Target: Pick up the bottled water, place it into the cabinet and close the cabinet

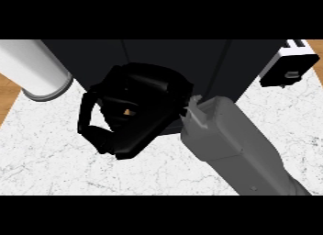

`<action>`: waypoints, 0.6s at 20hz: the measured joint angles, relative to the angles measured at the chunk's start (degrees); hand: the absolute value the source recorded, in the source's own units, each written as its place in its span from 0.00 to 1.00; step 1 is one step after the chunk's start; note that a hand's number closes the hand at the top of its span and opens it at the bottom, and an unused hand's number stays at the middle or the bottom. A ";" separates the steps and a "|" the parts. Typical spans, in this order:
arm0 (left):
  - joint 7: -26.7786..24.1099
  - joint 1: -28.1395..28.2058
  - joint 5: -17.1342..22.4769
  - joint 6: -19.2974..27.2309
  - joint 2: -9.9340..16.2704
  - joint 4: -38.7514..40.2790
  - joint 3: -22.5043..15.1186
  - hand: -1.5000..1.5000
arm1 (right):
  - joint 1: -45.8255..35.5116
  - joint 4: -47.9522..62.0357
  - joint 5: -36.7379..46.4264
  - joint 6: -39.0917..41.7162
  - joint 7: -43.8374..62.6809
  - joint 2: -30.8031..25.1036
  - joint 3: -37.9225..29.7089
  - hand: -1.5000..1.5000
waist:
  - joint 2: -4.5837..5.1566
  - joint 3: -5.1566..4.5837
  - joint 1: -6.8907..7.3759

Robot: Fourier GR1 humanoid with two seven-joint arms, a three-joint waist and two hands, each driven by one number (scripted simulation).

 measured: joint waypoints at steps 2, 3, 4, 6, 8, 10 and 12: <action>0.48 -0.42 -0.80 -1.00 -1.08 0.84 0.76 0.00 | -0.87 3.16 0.25 1.57 -0.42 -0.35 -1.96 1.00 | 0.02 -0.02 -0.17; 0.83 -0.61 -0.96 -0.99 -1.62 0.78 1.10 0.00 | -0.25 4.28 0.61 2.70 -1.12 -0.86 -2.68 1.00 | 0.02 -0.03 -0.29; 1.34 -0.74 -1.09 -1.12 -2.05 0.78 1.41 0.00 | -0.33 5.98 1.20 3.69 -2.04 -0.99 -3.49 1.00 | 0.04 -0.02 -0.34; 2.25 -0.41 -1.32 -1.55 -3.17 0.27 2.04 0.00 | -0.07 7.68 2.62 4.75 -3.76 -1.18 -4.58 1.00 | -0.07 -0.08 -0.40; 3.24 -0.22 -1.19 -2.33 -3.63 -0.14 2.94 0.00 | -0.52 10.02 4.70 7.69 -6.50 -1.36 -5.20 1.00 | -0.28 -0.18 -0.21; 4.04 -0.58 -1.59 -2.71 -4.53 -0.29 3.01 0.00 | -0.78 11.15 6.11 10.00 -8.07 -1.67 -5.51 1.00 | -0.34 -0.40 -0.16; 4.76 -0.45 -1.51 -3.45 -5.15 -0.35 3.76 0.00 | -0.74 11.86 8.41 11.28 -10.31 -1.66 -5.50 1.00 | -0.51 -0.44 -0.13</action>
